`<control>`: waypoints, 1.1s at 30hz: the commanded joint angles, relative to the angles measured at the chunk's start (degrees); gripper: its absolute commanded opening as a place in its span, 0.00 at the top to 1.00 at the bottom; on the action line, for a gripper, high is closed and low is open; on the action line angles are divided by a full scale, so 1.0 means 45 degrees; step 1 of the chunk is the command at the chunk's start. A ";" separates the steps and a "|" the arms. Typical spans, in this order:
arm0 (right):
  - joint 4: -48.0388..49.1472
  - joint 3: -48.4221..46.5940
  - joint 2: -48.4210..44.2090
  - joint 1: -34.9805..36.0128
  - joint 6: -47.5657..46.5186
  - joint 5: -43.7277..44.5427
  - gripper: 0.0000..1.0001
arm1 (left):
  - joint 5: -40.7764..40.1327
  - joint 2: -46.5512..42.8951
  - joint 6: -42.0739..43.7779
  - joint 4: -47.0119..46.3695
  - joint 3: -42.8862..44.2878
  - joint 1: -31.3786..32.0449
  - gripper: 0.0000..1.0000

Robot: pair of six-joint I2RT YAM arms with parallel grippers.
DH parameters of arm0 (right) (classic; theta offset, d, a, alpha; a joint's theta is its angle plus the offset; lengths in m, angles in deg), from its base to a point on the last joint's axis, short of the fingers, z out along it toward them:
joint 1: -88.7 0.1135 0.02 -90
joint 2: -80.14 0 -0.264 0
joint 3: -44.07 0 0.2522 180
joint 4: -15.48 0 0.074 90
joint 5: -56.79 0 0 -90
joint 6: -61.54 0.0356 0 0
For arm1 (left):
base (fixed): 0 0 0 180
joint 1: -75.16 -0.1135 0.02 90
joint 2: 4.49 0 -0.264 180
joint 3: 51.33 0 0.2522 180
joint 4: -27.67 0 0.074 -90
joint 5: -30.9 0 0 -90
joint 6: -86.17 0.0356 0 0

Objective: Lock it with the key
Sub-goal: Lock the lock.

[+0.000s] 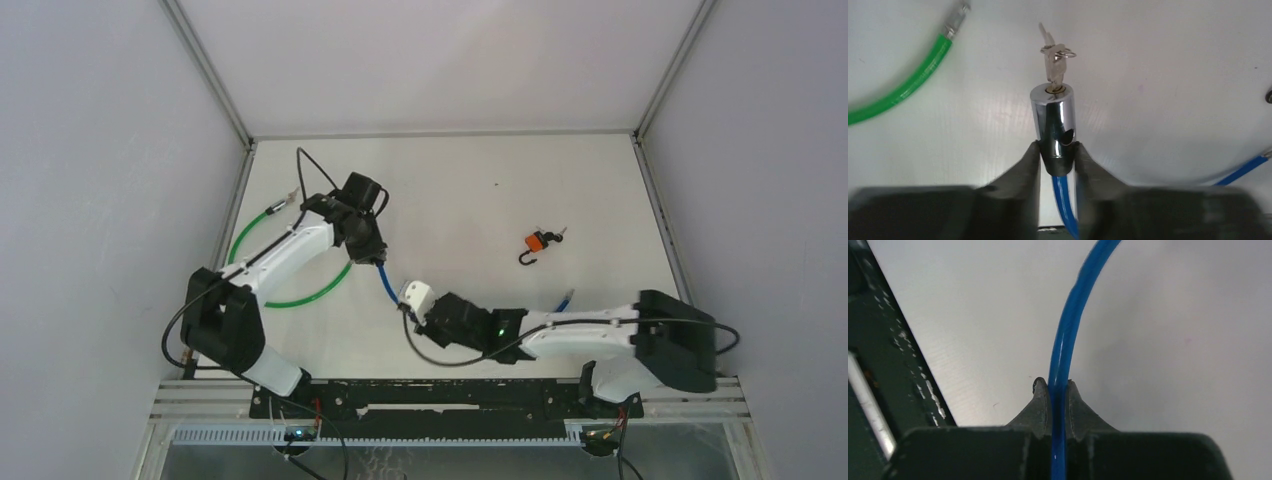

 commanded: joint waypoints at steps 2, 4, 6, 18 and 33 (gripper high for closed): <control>-0.3625 -0.2086 -0.3426 -0.2823 0.0508 -0.4951 1.00 | -0.1356 -0.2244 0.1416 -0.0768 0.0167 -0.0095 0.43; -0.4969 -0.3140 -0.3989 -0.4091 0.0865 -0.6824 1.00 | -0.2057 -0.2985 0.2193 -0.0882 0.0349 -0.0153 0.24; -0.6515 -0.4422 -0.4070 -0.5335 0.1360 -0.8582 1.00 | -0.1918 -0.3762 0.3156 -0.1452 0.0321 -0.0248 0.17; -1.2047 -0.9401 -0.2602 -0.8490 0.2098 -1.3352 1.00 | 0.2127 -0.9336 1.1875 -0.4689 -0.2060 -0.0292 0.17; -1.2990 -0.9712 -0.2827 -0.8186 0.1207 -1.5300 1.00 | 0.7593 -1.0691 1.9158 -0.4953 -0.3922 0.0701 0.27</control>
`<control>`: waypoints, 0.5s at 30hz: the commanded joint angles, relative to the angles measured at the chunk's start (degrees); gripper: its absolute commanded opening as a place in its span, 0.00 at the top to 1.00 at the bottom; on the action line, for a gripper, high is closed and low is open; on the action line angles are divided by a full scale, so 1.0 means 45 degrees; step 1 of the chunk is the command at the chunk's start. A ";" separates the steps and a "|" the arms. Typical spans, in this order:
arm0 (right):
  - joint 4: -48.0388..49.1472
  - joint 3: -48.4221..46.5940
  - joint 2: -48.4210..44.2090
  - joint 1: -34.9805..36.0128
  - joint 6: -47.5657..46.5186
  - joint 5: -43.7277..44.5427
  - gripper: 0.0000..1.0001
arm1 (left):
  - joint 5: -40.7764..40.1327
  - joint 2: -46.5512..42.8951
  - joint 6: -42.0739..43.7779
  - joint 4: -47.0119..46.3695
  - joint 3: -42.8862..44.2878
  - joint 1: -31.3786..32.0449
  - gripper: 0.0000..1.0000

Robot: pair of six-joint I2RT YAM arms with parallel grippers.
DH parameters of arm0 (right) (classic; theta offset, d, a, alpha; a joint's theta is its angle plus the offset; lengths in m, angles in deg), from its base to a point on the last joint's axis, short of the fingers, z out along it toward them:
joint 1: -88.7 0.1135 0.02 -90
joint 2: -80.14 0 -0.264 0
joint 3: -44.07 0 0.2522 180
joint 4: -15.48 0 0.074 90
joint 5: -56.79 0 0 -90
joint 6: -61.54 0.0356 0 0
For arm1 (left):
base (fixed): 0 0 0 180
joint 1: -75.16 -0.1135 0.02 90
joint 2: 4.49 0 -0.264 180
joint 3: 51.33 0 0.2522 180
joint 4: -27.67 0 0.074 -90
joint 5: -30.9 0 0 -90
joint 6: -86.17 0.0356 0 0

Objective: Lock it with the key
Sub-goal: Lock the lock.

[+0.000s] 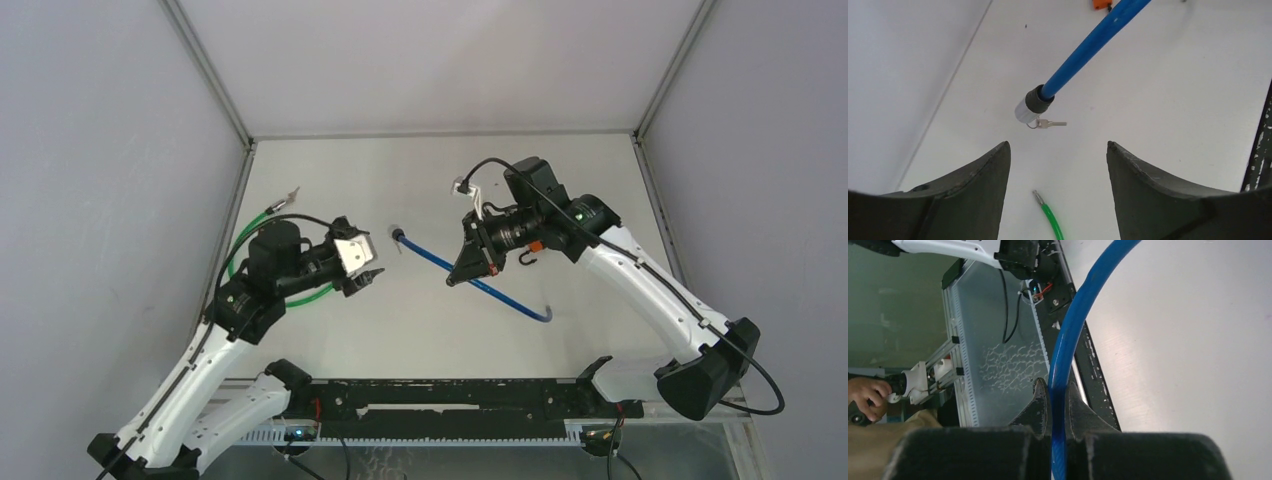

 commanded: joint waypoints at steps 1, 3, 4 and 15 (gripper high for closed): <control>0.0269 -0.0720 -0.0320 0.0275 -0.0430 -0.1116 1.00 | 0.2208 -0.0394 0.2700 -0.0693 0.0044 0.0097 0.27; 0.0197 -0.0723 -0.0337 0.0406 -0.0512 -0.1160 1.00 | 0.2512 -0.0305 0.2962 -0.0702 0.0141 0.0100 0.28; 0.0140 -0.0730 -0.0344 0.0455 -0.0561 -0.1173 1.00 | 0.2591 -0.0267 0.3042 -0.0805 0.0160 0.0101 0.28; -0.0002 -0.0720 -0.0535 0.0778 -0.0790 -0.1377 1.00 | 0.3459 0.1358 0.4283 -0.0543 0.0665 0.0444 0.31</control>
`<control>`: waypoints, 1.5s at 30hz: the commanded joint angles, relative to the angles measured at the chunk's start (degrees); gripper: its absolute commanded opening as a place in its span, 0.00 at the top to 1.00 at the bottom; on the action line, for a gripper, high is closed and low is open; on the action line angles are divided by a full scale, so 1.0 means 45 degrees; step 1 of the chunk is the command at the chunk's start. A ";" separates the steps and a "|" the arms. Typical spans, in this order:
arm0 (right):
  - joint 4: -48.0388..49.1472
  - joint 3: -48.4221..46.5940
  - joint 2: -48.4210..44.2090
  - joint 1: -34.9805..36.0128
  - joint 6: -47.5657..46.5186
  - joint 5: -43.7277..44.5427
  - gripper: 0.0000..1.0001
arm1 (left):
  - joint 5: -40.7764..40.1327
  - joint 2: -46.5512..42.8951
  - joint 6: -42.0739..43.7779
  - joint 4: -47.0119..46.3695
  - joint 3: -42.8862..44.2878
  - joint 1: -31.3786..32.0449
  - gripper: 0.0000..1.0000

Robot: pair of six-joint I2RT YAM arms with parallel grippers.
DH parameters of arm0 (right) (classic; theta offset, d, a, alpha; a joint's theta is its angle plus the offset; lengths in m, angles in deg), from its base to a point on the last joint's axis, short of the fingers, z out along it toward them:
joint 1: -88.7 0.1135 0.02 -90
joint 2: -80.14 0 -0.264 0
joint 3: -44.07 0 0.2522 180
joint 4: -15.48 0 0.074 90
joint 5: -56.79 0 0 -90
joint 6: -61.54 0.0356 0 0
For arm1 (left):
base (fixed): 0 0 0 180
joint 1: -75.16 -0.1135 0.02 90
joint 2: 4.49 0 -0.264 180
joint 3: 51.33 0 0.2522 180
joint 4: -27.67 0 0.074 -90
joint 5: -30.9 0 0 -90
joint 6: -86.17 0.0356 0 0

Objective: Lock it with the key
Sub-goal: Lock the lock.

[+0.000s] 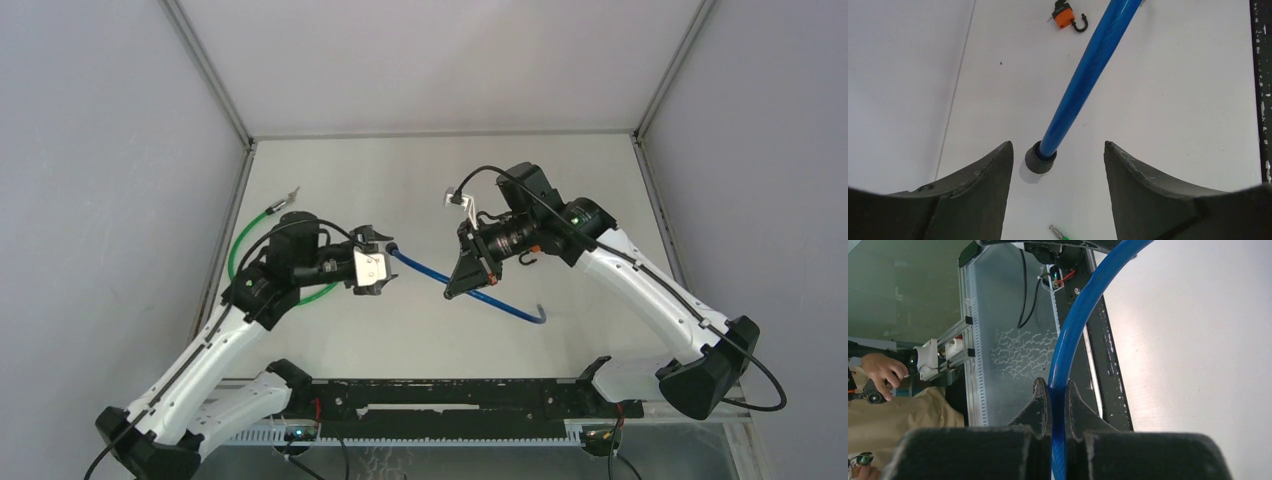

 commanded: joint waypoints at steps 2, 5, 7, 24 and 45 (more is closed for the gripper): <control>0.0331 -0.0700 -0.0530 0.0173 -0.0403 -0.0406 1.00 | 0.1142 0.0703 0.0788 -0.0188 0.0788 0.0093 0.31; 0.0284 -0.0701 -0.0484 0.0296 -0.0407 -0.0381 1.00 | 0.1422 0.1206 0.0799 -0.0456 0.1000 0.0127 0.31; 0.0284 -0.0703 -0.0425 0.0327 -0.0391 -0.0352 1.00 | 0.1434 0.1453 0.0791 -0.0658 0.1098 0.0125 0.33; 0.2014 -0.0631 -0.0237 -0.1305 0.1739 0.0117 1.00 | -0.0450 0.1709 -0.4431 -0.1590 0.1720 0.0055 1.00; 0.7504 0.5060 -0.6475 -0.3768 0.2096 0.4593 0.39 | 0.5625 0.2645 -1.1016 -0.0290 0.4167 -0.3637 1.00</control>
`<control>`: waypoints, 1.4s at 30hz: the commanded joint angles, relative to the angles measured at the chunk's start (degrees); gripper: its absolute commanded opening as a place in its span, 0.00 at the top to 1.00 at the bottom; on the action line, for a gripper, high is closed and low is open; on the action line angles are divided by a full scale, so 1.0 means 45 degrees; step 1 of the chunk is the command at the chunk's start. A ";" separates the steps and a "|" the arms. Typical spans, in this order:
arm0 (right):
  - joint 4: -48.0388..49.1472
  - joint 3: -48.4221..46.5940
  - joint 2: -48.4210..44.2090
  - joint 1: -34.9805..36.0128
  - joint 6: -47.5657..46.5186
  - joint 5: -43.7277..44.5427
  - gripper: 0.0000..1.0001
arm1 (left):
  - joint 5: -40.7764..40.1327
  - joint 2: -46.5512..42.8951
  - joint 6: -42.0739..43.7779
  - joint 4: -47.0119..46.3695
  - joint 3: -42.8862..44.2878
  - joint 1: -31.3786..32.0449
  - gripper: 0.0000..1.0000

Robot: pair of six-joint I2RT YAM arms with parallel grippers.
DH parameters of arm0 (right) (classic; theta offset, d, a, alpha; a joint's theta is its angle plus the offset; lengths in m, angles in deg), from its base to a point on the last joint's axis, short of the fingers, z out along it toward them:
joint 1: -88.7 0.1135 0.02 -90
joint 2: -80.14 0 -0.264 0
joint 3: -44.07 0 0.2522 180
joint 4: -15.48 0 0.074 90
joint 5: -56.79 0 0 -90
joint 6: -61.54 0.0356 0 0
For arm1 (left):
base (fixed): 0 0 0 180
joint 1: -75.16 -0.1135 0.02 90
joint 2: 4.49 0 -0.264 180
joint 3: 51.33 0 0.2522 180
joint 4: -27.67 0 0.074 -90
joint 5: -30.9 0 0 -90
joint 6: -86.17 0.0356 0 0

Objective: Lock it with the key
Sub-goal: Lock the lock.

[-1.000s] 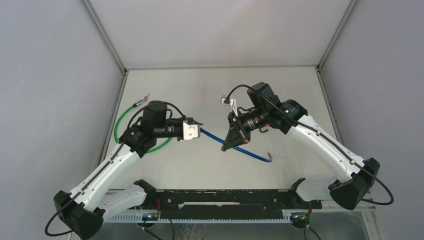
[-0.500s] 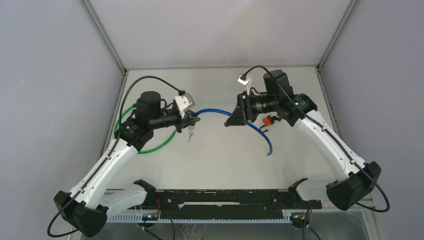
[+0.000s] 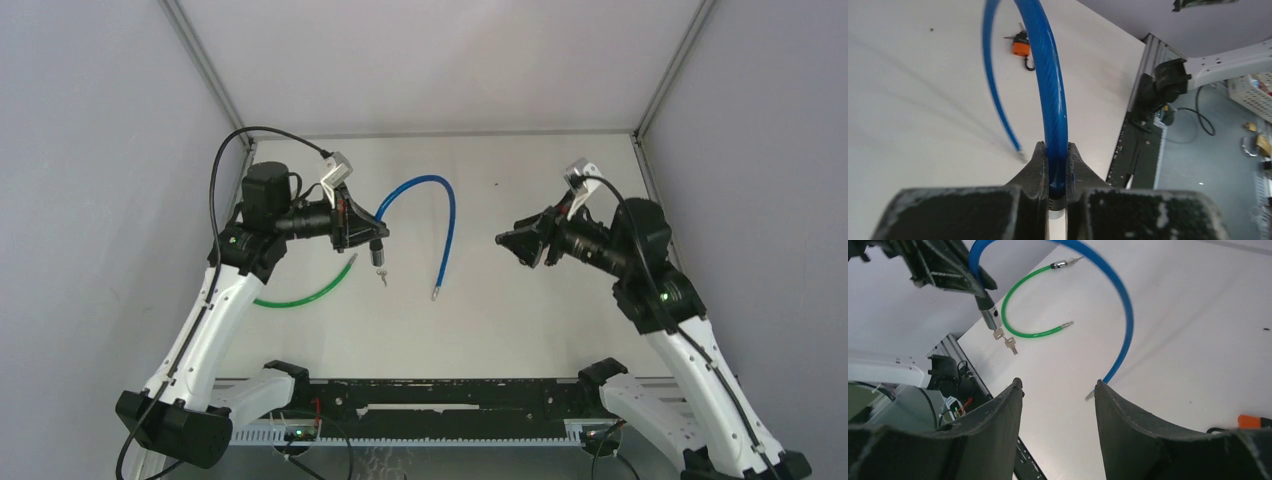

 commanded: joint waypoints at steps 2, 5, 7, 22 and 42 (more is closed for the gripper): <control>0.3320 0.2129 -0.1236 0.0887 -0.0405 0.0180 0.39 | 0.2020 -0.0115 -0.1301 -0.0872 0.0893 -0.0043 1.00; 0.3737 0.2180 -0.0925 0.2986 -0.0095 0.2998 0.41 | 0.2158 -0.0433 -0.2630 -0.2146 0.0418 -0.0042 1.00; 0.4100 0.2180 -0.0526 0.4122 -0.0263 0.4522 0.42 | 0.2410 -0.0711 -0.3254 -0.2772 0.0179 -0.0043 1.00; 0.8558 0.2150 0.0418 0.6809 -0.6948 1.0059 0.35 | 0.2904 -0.1451 -0.4490 -0.3006 0.0324 -0.0042 1.00; 0.8659 -0.0042 0.3383 0.6082 -0.9422 0.6669 1.00 | 0.4328 -0.1311 -0.4192 -0.2893 -0.0200 -0.0043 1.00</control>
